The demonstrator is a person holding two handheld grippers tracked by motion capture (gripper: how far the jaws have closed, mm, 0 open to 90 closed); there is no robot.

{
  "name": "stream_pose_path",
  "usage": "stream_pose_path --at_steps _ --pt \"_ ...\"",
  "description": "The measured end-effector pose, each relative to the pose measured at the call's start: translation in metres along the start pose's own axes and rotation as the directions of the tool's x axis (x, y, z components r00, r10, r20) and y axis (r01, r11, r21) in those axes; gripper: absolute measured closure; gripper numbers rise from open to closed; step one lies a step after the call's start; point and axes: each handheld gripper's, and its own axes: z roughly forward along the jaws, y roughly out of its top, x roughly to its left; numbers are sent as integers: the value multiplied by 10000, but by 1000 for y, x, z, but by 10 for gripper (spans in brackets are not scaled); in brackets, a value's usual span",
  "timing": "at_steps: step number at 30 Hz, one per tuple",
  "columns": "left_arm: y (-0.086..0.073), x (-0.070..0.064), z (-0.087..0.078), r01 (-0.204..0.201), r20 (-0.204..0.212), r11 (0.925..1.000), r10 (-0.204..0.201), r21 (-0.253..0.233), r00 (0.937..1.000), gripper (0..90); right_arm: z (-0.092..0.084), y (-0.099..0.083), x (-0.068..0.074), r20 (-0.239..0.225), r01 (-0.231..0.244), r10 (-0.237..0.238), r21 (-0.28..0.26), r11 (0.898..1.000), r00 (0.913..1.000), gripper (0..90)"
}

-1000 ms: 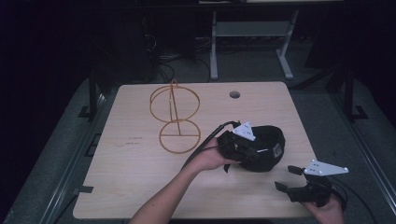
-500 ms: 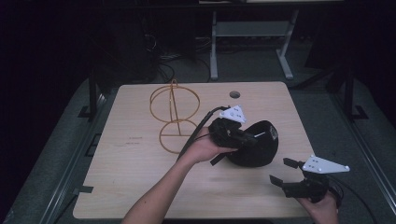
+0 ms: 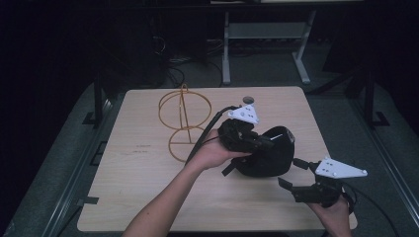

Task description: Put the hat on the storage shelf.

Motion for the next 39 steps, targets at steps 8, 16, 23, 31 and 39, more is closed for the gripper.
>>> stream_pose_path --at_steps 8,16,23,31,39 --pt "11 -13 8 -658 244 9972 650 347 9976 815 -1 0 -2 285 105 -98 -221 9997 9995 256" --pt "19 -20 15 -973 451 9941 952 473 9944 816 -5 -3 -2 151 223 -216 -470 9986 9997 420" --pt "23 -24 19 -1139 453 9914 1111 638 9928 816 -7 -8 -4 80 593 -588 -686 9959 9982 648" --pt "22 -23 16 -1135 415 9915 1110 637 9930 816 -9 -8 -5 -287 407 -426 -656 9970 9987 855" --pt "16 -20 12 -1095 112 9912 1090 743 9940 810 -14 -6 -6 -323 257 -278 -659 9975 9991 867"
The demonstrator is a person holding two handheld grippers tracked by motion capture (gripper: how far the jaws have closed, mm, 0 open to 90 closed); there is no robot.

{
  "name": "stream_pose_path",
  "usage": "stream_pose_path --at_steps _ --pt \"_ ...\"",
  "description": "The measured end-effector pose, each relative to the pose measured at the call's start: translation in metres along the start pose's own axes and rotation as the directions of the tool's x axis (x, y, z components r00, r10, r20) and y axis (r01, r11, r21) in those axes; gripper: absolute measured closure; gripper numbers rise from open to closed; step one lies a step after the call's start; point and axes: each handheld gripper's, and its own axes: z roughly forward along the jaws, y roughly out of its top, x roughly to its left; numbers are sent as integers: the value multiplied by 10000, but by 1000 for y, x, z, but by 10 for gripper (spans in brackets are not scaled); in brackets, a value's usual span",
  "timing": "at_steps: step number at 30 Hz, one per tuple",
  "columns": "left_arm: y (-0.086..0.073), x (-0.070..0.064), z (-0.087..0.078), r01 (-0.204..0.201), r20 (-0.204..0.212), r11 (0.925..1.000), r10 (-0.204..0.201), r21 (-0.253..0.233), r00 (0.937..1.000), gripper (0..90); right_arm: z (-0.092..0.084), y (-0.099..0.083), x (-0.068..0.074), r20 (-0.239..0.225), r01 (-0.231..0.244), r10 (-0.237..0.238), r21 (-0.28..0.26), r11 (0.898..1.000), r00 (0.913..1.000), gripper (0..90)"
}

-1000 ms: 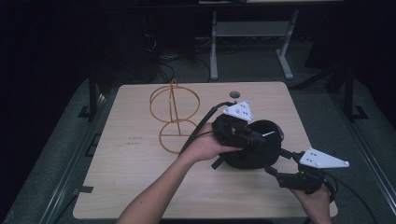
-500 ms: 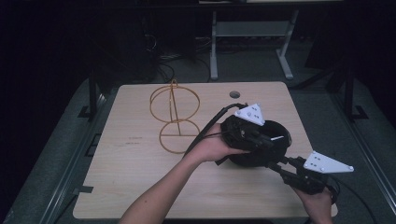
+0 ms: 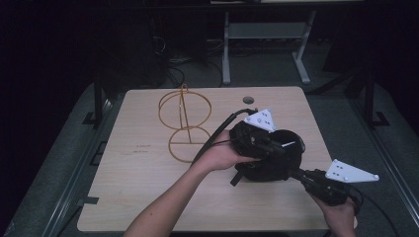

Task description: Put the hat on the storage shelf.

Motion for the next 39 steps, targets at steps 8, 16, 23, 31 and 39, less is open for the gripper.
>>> stream_pose_path --at_steps 8,16,23,31,39 --pt "-4 -1 -6 -23 -418 9998 31 205 9991 751 -5 4 0 -50 -71 71 33 10000 10000 871" --pt "-11 -1 -20 92 -739 9998 -78 193 9972 690 -11 7 -5 -34 -206 206 21 9998 9998 871" --pt "-21 -2 -28 99 -862 9996 -76 264 9963 656 -13 9 -9 -123 -399 402 199 9990 9991 871" --pt "-34 -3 -37 208 -987 9993 -177 300 9950 622 -17 14 -17 -273 -621 634 438 9971 9976 871" --pt "-55 -4 -46 401 -1199 9984 -350 400 9922 611 -25 26 -27 -200 -725 735 484 9962 9971 870"
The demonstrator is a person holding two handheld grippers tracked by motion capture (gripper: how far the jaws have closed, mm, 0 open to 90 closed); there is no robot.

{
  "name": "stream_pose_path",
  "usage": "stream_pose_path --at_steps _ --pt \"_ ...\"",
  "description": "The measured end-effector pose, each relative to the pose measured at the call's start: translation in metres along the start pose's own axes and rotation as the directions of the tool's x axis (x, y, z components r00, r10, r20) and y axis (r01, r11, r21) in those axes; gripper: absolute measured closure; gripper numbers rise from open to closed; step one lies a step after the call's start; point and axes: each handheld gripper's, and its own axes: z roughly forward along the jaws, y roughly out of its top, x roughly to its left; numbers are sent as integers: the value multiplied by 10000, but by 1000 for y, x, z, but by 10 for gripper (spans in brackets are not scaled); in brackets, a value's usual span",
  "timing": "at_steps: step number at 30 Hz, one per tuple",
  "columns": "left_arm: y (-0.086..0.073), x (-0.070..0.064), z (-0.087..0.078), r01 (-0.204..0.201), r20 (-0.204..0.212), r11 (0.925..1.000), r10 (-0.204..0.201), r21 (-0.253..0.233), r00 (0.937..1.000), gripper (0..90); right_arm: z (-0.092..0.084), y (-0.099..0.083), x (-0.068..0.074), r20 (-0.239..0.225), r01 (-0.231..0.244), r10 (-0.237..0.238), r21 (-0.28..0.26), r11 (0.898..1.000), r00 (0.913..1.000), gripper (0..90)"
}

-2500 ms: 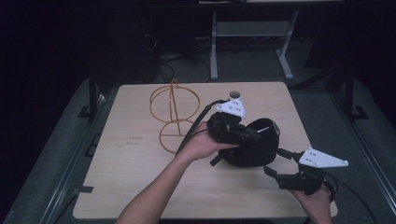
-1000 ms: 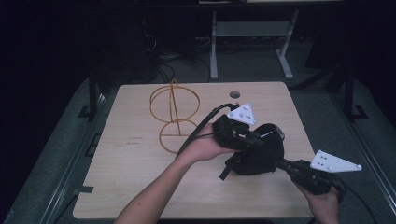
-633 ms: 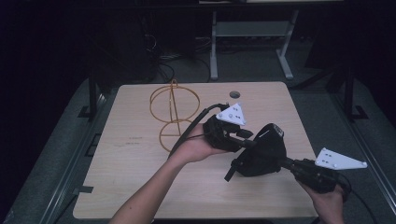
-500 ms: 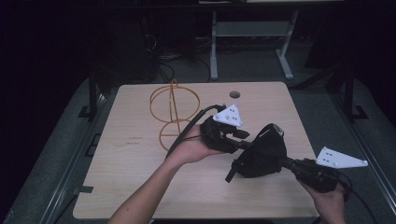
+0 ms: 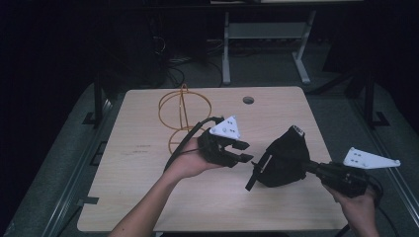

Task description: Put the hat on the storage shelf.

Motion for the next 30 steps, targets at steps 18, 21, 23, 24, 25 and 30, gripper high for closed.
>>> stream_pose_path --at_steps 18,21,23,24,25,30 --pt "-54 -6 -6 187 -484 9989 -166 428 9987 586 0 23 -12 131 14 -19 334 9994 9999 871" --pt "-63 -8 -7 240 -524 9990 -220 380 9984 581 0 29 -13 118 -4 1 320 9995 9999 871" --pt "-69 -8 -7 273 -582 9987 -248 421 9980 572 1 33 -14 95 -26 23 331 9994 10000 871" --pt "-72 -9 -7 302 -611 9987 -276 422 9978 568 1 35 -15 82 -26 23 356 9994 10000 871" --pt "-75 -9 -7 292 -633 9986 -263 451 9976 565 1 37 -16 72 -19 16 352 9994 10000 871" --pt "-86 -10 -6 392 -694 9980 -357 501 9969 557 3 44 -18 35 -46 45 356 9994 10000 871"
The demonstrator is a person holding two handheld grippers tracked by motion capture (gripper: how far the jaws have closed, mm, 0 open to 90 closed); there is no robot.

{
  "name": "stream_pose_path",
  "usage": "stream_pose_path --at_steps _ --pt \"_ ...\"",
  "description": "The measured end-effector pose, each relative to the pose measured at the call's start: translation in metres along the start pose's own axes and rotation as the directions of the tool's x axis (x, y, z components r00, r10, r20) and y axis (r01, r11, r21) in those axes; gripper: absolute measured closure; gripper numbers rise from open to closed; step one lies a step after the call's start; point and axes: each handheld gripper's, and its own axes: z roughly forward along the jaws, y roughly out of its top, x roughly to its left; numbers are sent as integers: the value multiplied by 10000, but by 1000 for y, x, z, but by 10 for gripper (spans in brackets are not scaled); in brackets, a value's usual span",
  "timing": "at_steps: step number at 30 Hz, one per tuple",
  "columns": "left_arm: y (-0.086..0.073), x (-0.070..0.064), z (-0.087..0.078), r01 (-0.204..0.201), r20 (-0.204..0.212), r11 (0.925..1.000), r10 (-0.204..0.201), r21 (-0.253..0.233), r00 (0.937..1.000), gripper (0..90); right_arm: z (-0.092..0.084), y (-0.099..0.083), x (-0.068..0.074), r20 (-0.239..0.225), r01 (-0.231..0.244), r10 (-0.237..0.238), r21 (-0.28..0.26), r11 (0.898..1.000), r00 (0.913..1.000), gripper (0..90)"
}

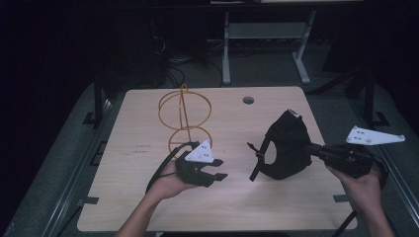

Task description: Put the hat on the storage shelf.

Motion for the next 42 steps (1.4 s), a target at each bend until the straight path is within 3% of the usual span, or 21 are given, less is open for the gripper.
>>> stream_pose_path --at_steps 15,28,42 --pt "-25 -4 14 -16 -100 9990 20 448 9999 499 13 27 -4 -155 71 -67 296 9995 9999 871" --pt "-32 -5 15 49 -114 9987 -43 517 9999 472 24 51 0 -342 322 -313 256 9992 9989 871" --pt "-36 -4 13 172 -152 9983 -164 558 9998 462 45 90 8 -706 820 -793 368 9960 9943 871"
